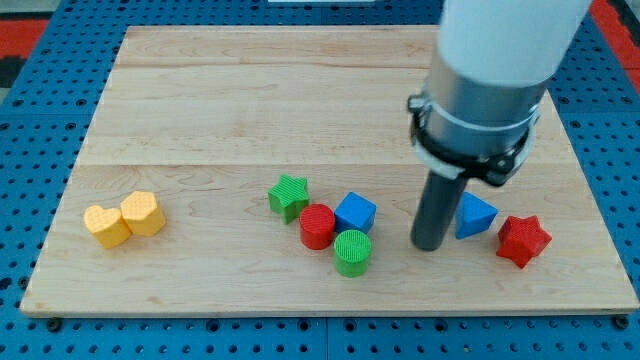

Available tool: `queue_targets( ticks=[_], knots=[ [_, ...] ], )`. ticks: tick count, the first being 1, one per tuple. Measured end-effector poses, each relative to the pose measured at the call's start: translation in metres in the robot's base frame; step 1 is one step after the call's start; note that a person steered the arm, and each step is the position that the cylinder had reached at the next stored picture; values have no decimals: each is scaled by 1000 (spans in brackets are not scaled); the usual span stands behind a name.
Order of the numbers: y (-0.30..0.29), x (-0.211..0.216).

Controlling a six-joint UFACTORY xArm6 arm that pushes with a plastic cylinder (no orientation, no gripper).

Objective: Move the triangle diagonal to the top left of the red star

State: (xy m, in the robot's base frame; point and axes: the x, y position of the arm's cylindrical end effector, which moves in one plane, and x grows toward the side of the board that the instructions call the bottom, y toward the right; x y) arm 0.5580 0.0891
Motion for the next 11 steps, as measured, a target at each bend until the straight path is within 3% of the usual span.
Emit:
queue_targets(
  ticks=[1,2,3,4,5,6,7,9,10,11],
  knots=[
    [-52,-1],
    [-64,-54],
    [-50,-77],
    [30,-52],
    [26,-5],
    [62,12],
    [79,-18],
    [-40,-130],
    [-50,-140],
    [-24,-130]
  ],
)
